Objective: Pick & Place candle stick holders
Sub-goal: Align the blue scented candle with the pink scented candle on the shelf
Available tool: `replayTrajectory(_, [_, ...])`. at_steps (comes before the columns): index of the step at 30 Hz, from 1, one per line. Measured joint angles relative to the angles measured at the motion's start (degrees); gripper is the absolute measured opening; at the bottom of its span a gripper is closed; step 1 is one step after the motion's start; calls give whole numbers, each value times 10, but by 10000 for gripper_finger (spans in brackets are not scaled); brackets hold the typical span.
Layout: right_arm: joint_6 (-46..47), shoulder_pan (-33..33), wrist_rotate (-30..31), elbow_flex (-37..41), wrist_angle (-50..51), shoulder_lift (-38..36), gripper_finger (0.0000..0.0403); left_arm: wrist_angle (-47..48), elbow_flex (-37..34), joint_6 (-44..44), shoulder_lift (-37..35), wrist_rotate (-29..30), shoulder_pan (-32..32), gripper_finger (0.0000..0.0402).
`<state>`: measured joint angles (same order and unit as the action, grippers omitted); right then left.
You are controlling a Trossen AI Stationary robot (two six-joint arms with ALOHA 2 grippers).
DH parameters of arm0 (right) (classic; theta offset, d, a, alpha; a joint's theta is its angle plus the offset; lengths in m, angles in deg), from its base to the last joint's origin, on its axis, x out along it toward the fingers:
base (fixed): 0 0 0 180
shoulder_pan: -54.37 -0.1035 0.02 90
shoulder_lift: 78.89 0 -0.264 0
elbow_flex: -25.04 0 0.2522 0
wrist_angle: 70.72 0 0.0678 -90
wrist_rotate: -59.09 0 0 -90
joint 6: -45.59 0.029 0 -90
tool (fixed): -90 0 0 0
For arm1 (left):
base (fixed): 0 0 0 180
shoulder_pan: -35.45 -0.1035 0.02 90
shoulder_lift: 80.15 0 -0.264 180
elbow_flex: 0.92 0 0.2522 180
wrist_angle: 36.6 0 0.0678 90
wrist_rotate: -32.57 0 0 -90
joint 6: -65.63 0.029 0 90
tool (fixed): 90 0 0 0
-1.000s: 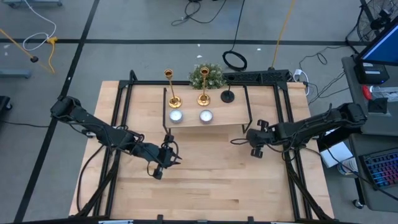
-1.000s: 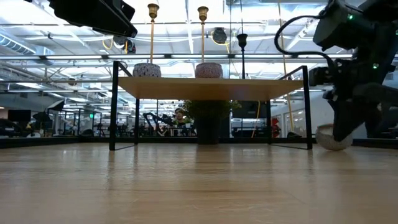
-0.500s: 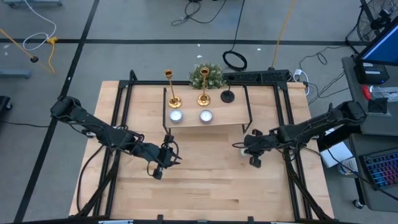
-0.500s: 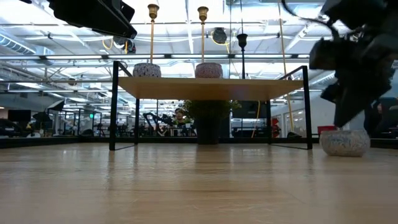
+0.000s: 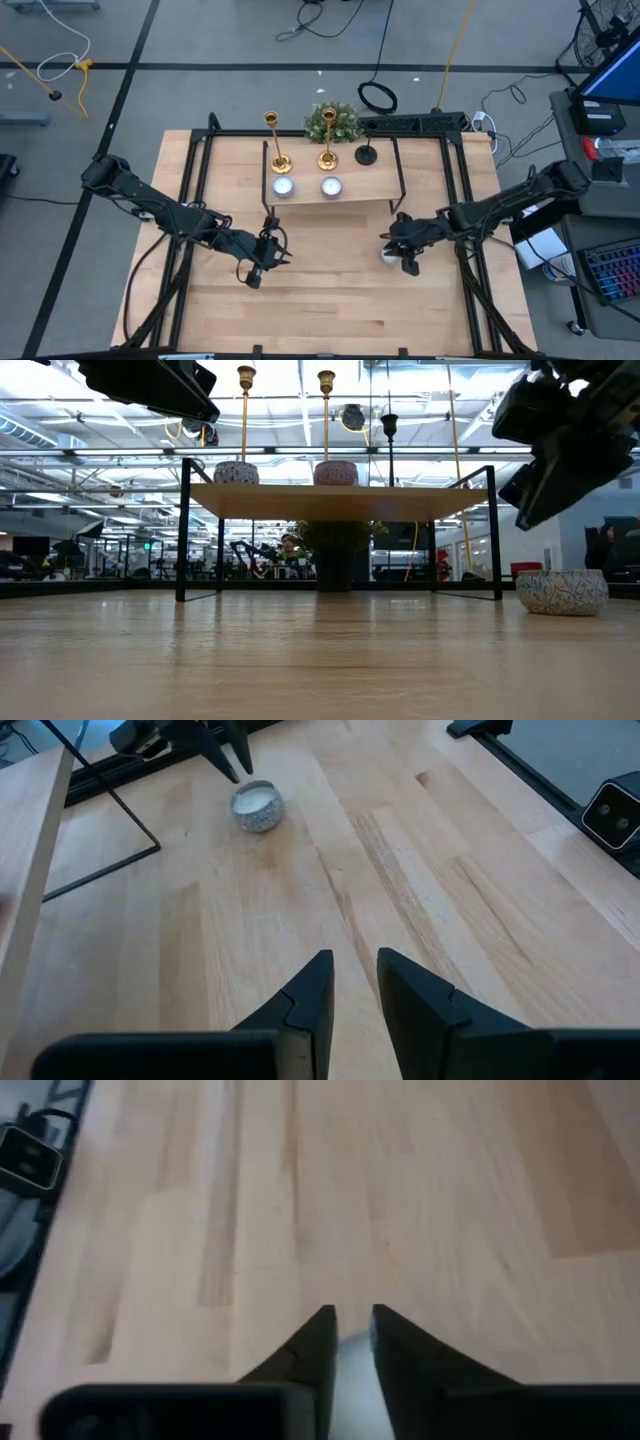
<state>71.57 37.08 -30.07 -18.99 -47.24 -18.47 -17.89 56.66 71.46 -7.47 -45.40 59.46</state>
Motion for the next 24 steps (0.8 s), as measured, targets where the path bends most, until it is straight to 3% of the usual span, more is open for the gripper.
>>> replayTrajectory(4, [-3,-13,35,0,41,0,106,0,0,0,0,0,0,88])
replayTrajectory(8, [-5,-15,100,0,110,0,112,0,0,-1,0,0,0,88])
replayTrajectory(17, [40,-19,92,20,110,20,79,-1,0,-1,0,0,0,88])
replayTrajectory(24, [47,-19,96,23,83,19,77,-1,0,-1,0,0,0,88])
